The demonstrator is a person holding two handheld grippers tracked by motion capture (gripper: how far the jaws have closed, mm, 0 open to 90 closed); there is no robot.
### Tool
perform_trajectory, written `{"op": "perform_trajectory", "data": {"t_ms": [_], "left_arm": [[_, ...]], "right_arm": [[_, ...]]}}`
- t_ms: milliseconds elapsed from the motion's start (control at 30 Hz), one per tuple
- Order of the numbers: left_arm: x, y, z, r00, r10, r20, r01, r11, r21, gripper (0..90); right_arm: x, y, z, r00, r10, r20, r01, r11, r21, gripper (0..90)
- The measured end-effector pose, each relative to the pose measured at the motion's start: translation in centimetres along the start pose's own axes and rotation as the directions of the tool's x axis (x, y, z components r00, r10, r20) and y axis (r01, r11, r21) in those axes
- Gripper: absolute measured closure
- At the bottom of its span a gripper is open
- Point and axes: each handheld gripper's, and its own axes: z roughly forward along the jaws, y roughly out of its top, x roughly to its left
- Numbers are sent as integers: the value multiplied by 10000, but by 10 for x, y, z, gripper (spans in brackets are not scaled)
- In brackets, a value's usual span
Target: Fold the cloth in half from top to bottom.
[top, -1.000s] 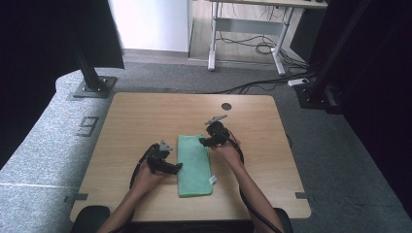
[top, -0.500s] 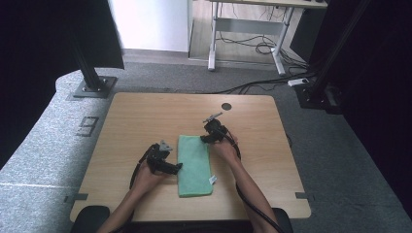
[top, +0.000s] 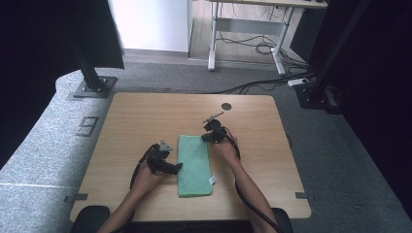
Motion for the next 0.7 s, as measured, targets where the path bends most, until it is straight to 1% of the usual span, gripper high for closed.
{"op": "perform_trajectory", "data": {"t_ms": [67,167,233,300,433,567,700], "left_arm": [[0,0,0,10000,-8,-11,8,10000,6,13],[0,0,0,10000,-31,-29,31,10000,4,12],[0,0,0,10000,-40,-43,40,10000,-1,11],[-1,0,0,10000,-50,-52,50,10000,5,11],[-1,0,0,9999,-69,-76,70,10000,10,10],[-1,0,0,9999,-70,-79,70,10000,19,10],[-1,0,0,9999,-100,-87,101,9999,2,10]], "right_arm": [[1,2,-6,10000,-50,38,51,9997,-237,863],[5,4,-18,9999,-120,-86,115,9980,-623,863],[9,6,-30,9994,-328,-99,318,9954,-908,863],[15,6,-40,9986,-494,-208,465,9916,-1206,863],[24,5,-57,9950,-964,-249,912,9830,-1592,863],[32,2,-73,9925,-1168,-353,1080,9756,-1909,864],[42,-3,-89,9877,-1509,-418,1380,9651,-2227,863]]}}
